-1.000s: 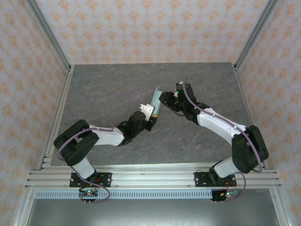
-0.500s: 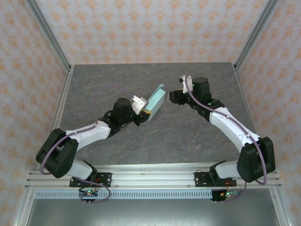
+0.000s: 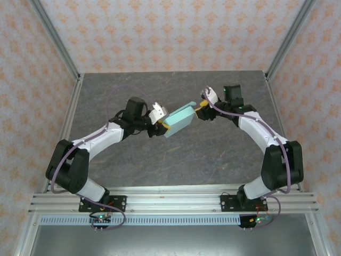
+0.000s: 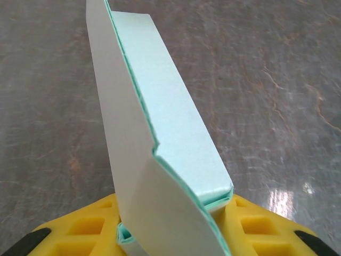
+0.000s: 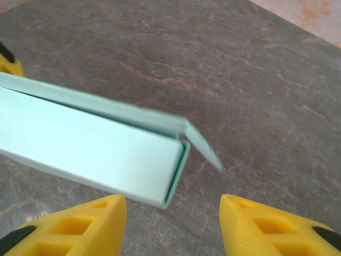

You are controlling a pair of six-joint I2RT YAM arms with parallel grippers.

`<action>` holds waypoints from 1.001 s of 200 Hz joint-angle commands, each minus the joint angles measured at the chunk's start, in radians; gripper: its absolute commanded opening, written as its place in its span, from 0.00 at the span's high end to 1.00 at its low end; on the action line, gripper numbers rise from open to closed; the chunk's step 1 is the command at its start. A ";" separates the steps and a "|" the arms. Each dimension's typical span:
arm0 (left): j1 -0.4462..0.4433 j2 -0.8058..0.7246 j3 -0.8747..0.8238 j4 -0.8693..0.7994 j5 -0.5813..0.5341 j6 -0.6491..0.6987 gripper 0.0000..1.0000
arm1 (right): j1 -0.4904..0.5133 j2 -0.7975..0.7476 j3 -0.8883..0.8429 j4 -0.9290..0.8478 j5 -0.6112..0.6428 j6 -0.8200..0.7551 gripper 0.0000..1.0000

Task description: Fold the paper box

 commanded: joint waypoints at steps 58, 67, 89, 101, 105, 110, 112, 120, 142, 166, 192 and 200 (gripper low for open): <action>0.009 0.037 0.090 -0.174 0.098 0.121 0.68 | -0.002 0.083 0.113 -0.180 -0.071 -0.230 0.56; 0.009 0.038 0.091 -0.173 0.099 0.121 0.68 | -0.002 0.091 0.124 -0.196 -0.076 -0.238 0.56; 0.010 0.040 0.092 -0.173 0.099 0.119 0.68 | -0.002 0.110 0.133 -0.215 -0.086 -0.251 0.61; 0.009 0.041 0.092 -0.175 0.101 0.119 0.68 | -0.002 0.120 0.136 -0.214 -0.082 -0.250 0.65; 0.009 0.041 0.092 -0.174 0.101 0.119 0.68 | -0.002 0.122 0.137 -0.214 -0.080 -0.250 0.66; 0.009 0.040 0.091 -0.174 0.101 0.119 0.68 | -0.002 0.124 0.137 -0.212 -0.078 -0.249 0.68; 0.010 0.041 0.092 -0.173 0.101 0.119 0.68 | -0.002 0.124 0.137 -0.212 -0.077 -0.248 0.69; 0.010 0.041 0.091 -0.171 0.101 0.119 0.68 | -0.002 0.126 0.137 -0.212 -0.077 -0.249 0.73; 0.009 0.040 0.092 -0.171 0.097 0.115 0.68 | -0.002 0.127 0.135 -0.205 -0.062 -0.242 0.81; 0.009 0.037 0.089 -0.160 0.098 0.110 0.68 | -0.002 0.129 0.128 -0.194 -0.054 -0.238 0.81; 0.010 0.038 0.088 -0.159 0.098 0.110 0.68 | -0.002 0.140 0.127 -0.179 -0.045 -0.230 0.79; 0.009 0.038 0.088 -0.157 0.097 0.110 0.68 | -0.002 0.143 0.130 -0.175 -0.040 -0.227 0.78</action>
